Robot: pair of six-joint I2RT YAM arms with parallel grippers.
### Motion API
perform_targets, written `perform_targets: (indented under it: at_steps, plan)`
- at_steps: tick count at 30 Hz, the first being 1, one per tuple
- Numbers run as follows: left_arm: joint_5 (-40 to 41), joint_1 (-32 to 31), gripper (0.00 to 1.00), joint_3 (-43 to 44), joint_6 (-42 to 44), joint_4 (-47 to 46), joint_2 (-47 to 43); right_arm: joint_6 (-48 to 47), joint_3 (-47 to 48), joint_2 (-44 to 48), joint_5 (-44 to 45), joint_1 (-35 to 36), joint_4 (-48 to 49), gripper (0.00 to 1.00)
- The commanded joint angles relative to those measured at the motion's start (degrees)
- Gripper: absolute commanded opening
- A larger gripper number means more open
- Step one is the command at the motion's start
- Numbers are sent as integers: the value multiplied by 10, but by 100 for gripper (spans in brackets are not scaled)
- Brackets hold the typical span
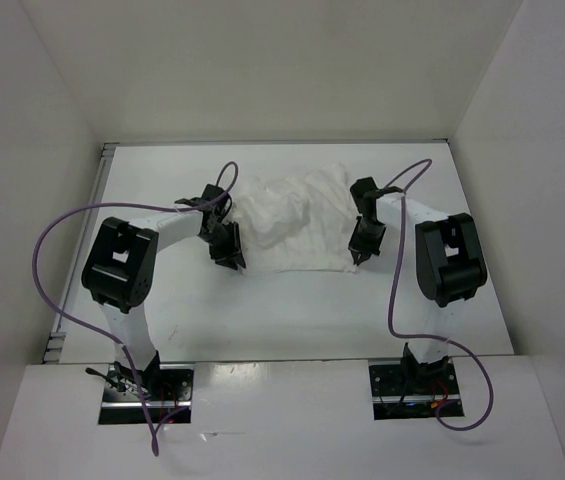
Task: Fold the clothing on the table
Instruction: Flatten the skirt out
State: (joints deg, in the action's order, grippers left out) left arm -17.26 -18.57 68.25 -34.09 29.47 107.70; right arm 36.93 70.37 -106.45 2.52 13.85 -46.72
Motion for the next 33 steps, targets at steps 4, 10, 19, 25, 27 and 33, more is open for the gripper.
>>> perform_targets:
  at_steps: [4, 10, 19, 25, 27, 33]
  plan:
    - [11, 34, 69, -48, -4, 13, -61, -23, -17, -4, 87, -30, -23, 1]
    - [-28, 39, 65, -87, -46, -35, -72, -23, -17, -4, 82, -30, -23, 1]
    - [-84, 39, 63, -100, -99, -100, -36, -23, -48, -9, 45, -8, -18, 1]
    - [-96, 39, 63, -105, -110, -117, -16, 2, -74, -4, -12, 34, 4, 1]
    - [-96, 39, 61, -105, -110, -117, -16, 3, -88, 1, -51, 39, 13, 1]
    - [-96, 39, 23, -105, -110, -128, 1, 14, -93, 6, -71, 54, 23, 1]
